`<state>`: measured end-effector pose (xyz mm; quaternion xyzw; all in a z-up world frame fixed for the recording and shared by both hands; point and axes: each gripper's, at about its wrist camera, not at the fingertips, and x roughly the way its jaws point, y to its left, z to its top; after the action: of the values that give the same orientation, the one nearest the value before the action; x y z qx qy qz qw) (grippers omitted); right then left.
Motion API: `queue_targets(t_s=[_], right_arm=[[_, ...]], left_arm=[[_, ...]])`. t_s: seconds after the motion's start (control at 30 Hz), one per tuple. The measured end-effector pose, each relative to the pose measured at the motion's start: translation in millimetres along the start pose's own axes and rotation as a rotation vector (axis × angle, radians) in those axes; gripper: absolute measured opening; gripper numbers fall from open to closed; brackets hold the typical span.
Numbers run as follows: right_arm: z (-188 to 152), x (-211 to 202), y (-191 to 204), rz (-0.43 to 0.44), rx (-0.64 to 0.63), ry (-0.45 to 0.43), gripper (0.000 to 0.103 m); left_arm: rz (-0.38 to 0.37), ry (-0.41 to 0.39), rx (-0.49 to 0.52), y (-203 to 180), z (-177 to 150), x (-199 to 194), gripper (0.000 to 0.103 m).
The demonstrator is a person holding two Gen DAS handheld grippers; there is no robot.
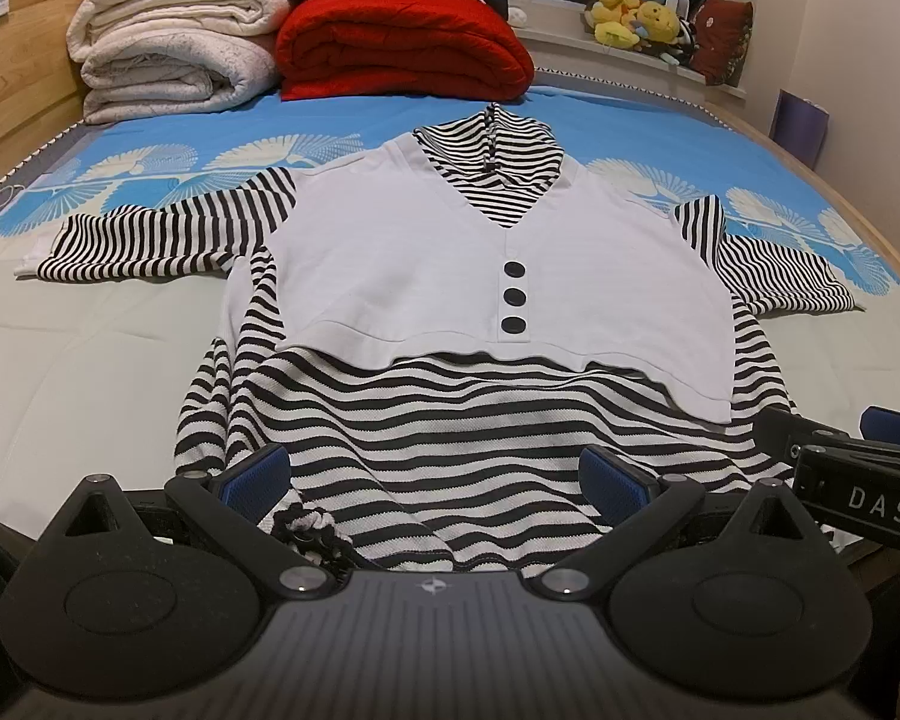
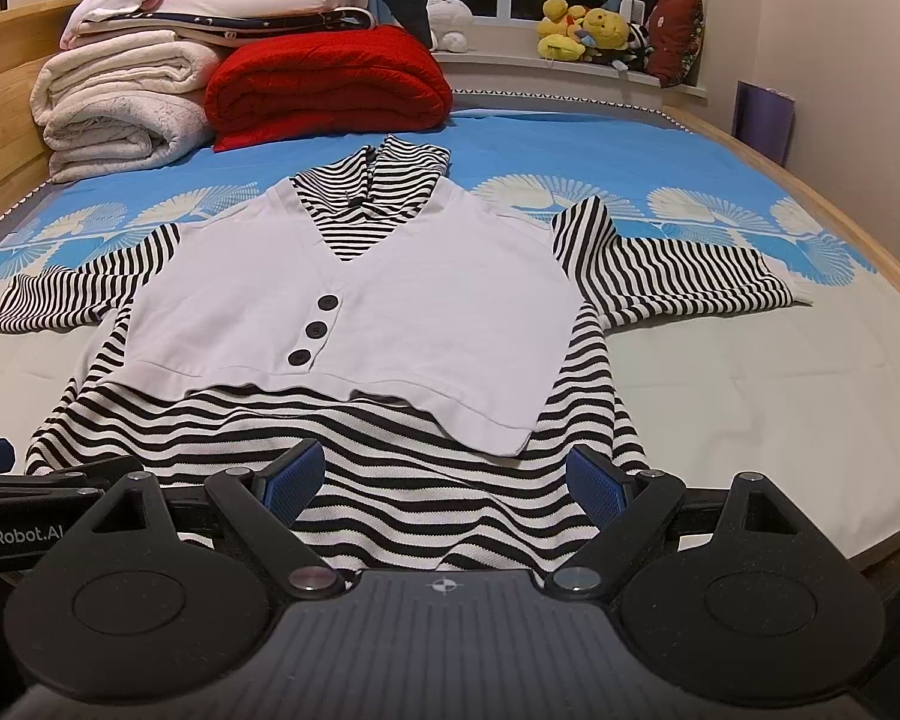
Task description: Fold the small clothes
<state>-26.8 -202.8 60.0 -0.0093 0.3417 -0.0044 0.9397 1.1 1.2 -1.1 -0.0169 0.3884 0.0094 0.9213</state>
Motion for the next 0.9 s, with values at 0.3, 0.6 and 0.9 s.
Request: queue_targets(t_s=[0.3,0.6,0.9], right_arm=[[-0.3,0.6,0.4,0.000,0.000,-0.001,0.088],[0.3,-0.3,-1.4,-0.006,0.012,-0.008,0.088],[5.5,-3.6,-7.0,-0.003,0.054,-0.055,0.071]], left_arm=[[0.000,0.000,-0.006,0.1,0.3,0.1,0.102],[0.012,-0.046,-0.025,8.8,15.9,-9.0,0.102],[-0.039,-0.315,-0.025,54.1,116.5,-31.4,0.063]])
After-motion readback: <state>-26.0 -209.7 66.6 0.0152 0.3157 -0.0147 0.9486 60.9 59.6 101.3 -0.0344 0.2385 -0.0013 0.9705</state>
